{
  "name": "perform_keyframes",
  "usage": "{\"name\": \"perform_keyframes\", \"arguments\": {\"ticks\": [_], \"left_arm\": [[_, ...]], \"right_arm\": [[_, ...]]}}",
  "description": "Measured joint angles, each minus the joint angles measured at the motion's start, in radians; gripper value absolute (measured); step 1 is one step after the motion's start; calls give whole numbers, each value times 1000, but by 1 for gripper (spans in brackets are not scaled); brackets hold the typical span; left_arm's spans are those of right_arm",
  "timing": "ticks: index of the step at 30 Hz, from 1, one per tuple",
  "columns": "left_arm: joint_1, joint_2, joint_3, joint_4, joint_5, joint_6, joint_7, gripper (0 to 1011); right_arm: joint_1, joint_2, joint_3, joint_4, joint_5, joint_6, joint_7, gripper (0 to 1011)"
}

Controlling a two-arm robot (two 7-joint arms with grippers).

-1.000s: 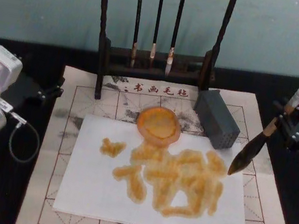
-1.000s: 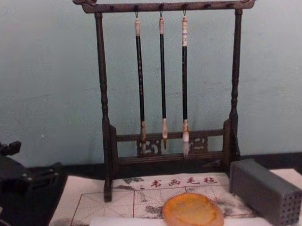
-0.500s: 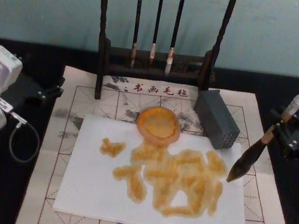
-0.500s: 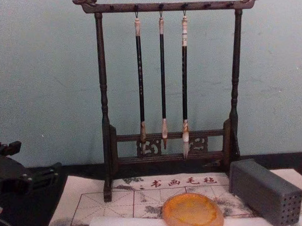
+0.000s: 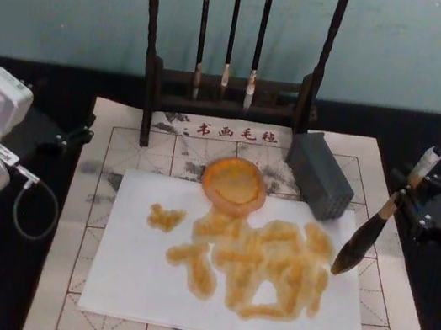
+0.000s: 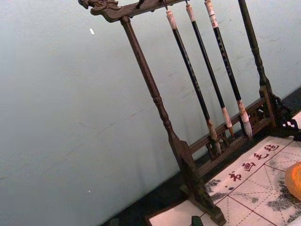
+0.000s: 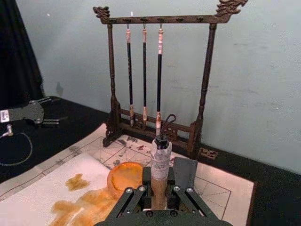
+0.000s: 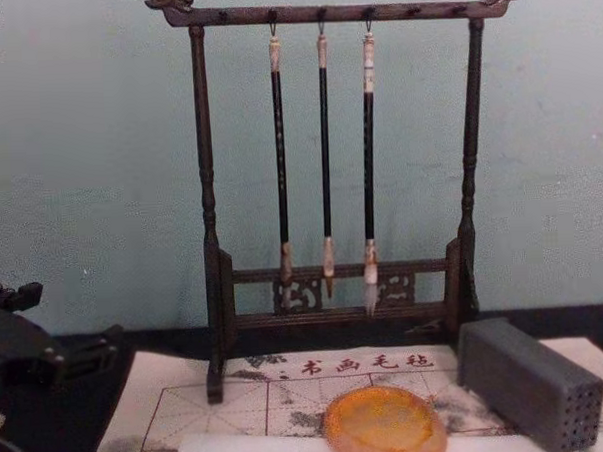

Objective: Pick up the brush from the inkstone, write on the paper, then place the brush back to its original position.

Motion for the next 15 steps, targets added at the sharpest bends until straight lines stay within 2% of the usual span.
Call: {"name": "perform_keyframes", "arguments": {"ticks": [15], "left_arm": [[0, 0, 0, 0, 0, 0, 0, 1001]], "right_arm": [[-37, 17, 31, -36, -22, 31, 50, 185]]}}
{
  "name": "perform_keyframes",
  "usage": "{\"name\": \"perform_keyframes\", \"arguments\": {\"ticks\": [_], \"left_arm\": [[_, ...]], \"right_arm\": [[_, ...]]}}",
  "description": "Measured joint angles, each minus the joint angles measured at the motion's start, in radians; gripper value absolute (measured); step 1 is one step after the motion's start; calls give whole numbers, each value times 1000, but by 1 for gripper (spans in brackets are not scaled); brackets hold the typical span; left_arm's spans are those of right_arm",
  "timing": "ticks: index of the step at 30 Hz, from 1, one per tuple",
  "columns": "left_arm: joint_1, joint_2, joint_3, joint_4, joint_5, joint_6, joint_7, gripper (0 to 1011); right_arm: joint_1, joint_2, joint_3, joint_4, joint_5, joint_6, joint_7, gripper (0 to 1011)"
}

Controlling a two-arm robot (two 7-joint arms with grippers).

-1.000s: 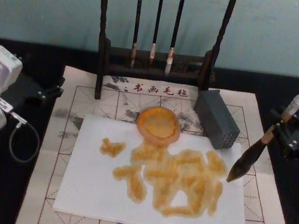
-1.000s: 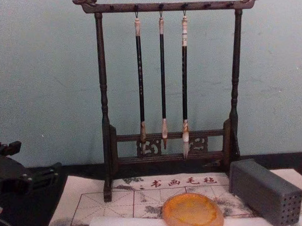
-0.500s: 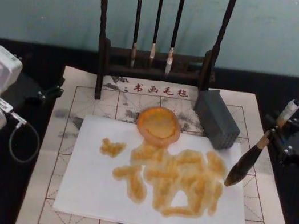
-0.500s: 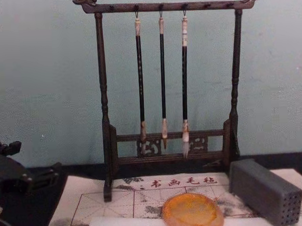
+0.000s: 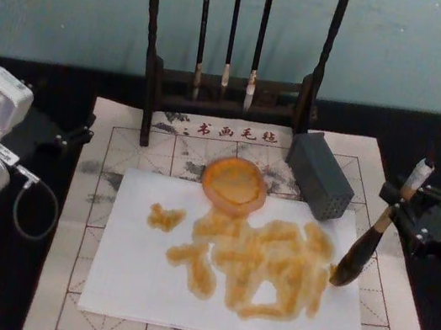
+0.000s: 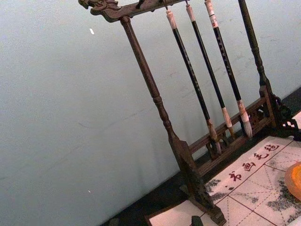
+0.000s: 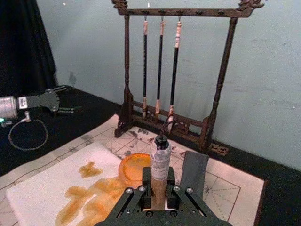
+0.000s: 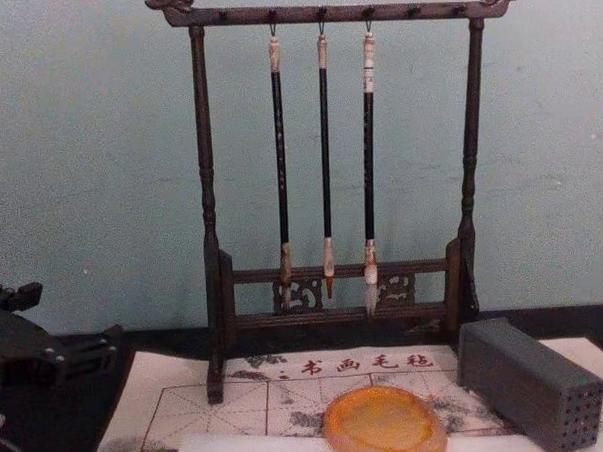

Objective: Pick up the brush from the inkstone, write on the paper, then place the brush back to its original position.

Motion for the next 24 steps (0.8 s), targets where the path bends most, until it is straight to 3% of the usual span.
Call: {"name": "perform_keyframes", "arguments": {"ticks": [24], "left_arm": [[0, 0, 0, 0, 0, 0, 0, 1001]], "right_arm": [[-37, 22, 43, -37, 1, 48, 90, 185]]}}
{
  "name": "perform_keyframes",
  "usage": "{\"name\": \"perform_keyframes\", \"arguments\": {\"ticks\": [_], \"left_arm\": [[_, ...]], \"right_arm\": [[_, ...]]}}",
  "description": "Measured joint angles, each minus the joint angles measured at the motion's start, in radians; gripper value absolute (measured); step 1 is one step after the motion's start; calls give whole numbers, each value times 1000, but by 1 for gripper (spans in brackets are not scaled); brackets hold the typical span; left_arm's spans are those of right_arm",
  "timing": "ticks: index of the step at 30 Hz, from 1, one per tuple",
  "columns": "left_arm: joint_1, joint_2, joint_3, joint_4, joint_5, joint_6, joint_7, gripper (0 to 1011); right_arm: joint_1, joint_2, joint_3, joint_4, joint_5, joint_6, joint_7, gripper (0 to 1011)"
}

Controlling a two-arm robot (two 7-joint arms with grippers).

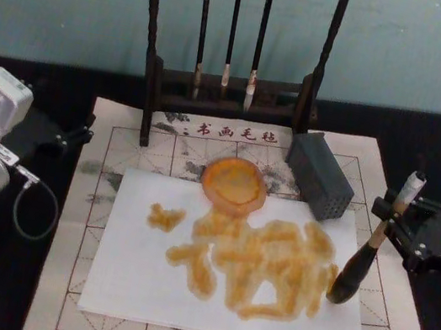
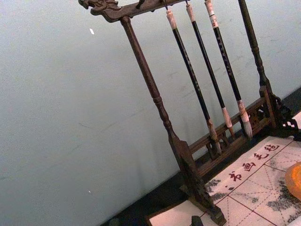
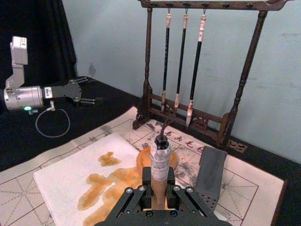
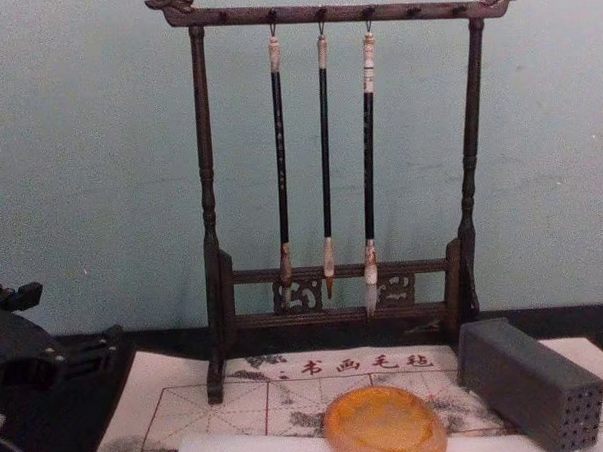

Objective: Pick up the brush from the inkstone, write on the paper, then place the brush back to its original position.

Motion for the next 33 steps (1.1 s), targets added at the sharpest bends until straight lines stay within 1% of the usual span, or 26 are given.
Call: {"name": "perform_keyframes", "arguments": {"ticks": [8, 17, 28, 33], "left_arm": [[0, 0, 0, 0, 0, 0, 0, 1001], [0, 0, 0, 0, 0, 0, 0, 1001], [0, 0, 0, 0, 0, 0, 0, 1001], [0, 0, 0, 0, 0, 0, 0, 1001]], "right_arm": [[-5, 14, 2, -2, 13, 5, 22, 185], [-12, 35, 5, -11, 39, 9, 43, 185], [-15, 51, 6, -16, 63, 8, 51, 185], [-8, 49, 14, -16, 94, 3, 53, 185]]}}
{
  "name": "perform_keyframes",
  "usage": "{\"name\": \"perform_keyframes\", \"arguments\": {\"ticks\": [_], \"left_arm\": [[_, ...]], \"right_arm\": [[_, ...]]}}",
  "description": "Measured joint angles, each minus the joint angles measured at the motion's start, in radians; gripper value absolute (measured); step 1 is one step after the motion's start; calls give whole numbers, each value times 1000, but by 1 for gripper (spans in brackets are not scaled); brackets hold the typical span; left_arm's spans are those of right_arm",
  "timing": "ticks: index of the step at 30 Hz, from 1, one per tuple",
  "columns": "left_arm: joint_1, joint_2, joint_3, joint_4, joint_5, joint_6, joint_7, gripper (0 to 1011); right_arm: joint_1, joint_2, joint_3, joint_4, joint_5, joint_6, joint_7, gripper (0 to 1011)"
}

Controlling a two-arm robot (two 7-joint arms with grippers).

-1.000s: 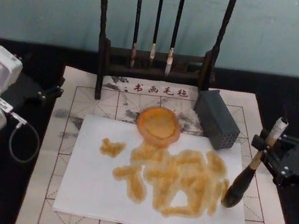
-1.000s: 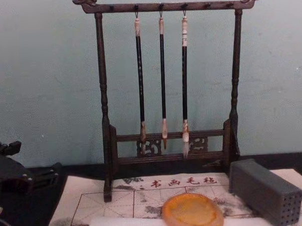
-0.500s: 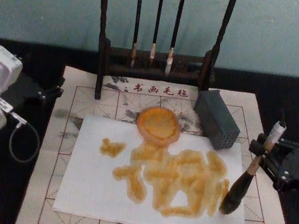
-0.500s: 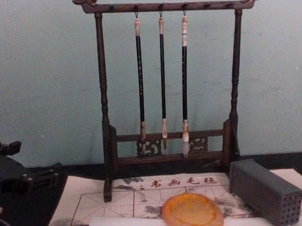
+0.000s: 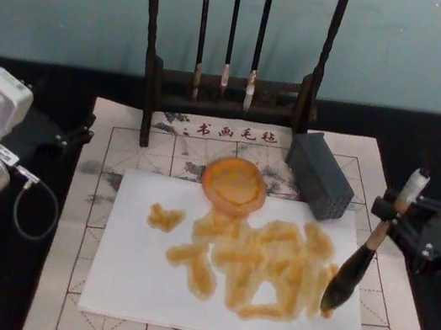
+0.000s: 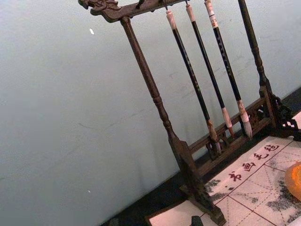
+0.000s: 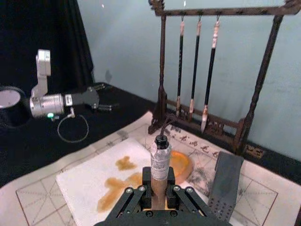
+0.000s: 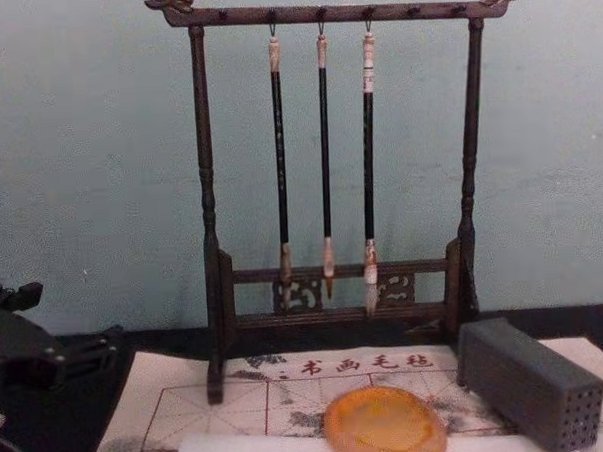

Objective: Pick up the brush from the inkstone, write on the paper, then place the brush back to its original position.

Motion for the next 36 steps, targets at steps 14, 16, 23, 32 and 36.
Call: {"name": "perform_keyframes", "arguments": {"ticks": [14, 16, 23, 32, 36], "left_arm": [[0, 0, 0, 0, 0, 0, 0, 1001], [0, 0, 0, 0, 0, 0, 0, 1001], [0, 0, 0, 0, 0, 0, 0, 1001], [0, 0, 0, 0, 0, 0, 0, 1001], [0, 0, 0, 0, 0, 0, 0, 1001]], "right_arm": [[91, -52, -14, 52, 107, -12, -8, 185], [117, -68, -26, 68, 126, -12, -13, 185], [201, -128, -70, 130, 194, 1, -25, 185], [327, -228, -127, 234, 310, 38, -55, 185], [380, -275, -147, 289, 357, 51, -93, 185]]}}
